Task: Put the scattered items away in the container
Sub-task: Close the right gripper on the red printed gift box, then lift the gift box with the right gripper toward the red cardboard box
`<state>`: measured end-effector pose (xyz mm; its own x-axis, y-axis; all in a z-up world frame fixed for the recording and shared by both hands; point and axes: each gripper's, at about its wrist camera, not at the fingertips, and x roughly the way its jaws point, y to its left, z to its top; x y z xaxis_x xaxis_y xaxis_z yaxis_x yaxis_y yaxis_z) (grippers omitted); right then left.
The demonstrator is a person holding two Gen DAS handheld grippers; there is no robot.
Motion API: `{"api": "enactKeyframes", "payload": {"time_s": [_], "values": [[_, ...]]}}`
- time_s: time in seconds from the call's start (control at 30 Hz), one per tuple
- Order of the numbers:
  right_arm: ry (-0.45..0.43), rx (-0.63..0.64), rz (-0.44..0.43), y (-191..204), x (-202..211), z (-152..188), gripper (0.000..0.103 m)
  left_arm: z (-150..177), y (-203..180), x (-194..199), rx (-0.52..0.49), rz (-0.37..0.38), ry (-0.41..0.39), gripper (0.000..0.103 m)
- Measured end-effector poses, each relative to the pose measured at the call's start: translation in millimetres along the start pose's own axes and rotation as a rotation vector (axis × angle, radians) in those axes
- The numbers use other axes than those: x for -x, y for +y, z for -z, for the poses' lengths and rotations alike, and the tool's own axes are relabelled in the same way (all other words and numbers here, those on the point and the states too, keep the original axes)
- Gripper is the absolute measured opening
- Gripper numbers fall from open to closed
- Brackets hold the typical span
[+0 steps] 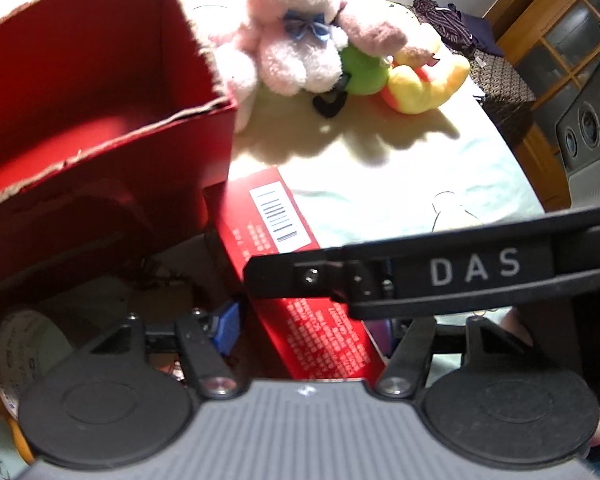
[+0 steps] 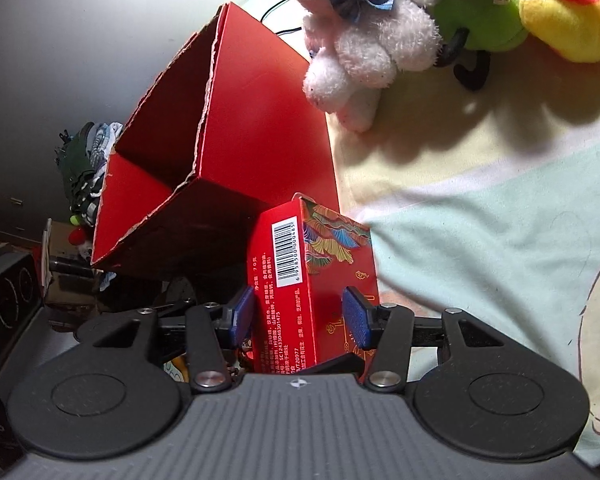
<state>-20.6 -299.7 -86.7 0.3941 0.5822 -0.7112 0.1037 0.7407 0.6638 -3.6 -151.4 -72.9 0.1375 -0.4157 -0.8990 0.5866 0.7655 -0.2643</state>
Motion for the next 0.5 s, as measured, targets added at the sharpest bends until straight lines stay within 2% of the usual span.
{"api": "enactKeyframes", "payload": {"time_s": [0.2,0.5], "values": [[-0.004,0.024,0.031,-3,16,0,0.045,-2,-17,-5,-0.025,-0.007,0.014,0.063],[-0.083,0.033,0.073,-18,60,0,0.045,-18,-61,-1,-0.117,0.01,-0.04,0.063]]}}
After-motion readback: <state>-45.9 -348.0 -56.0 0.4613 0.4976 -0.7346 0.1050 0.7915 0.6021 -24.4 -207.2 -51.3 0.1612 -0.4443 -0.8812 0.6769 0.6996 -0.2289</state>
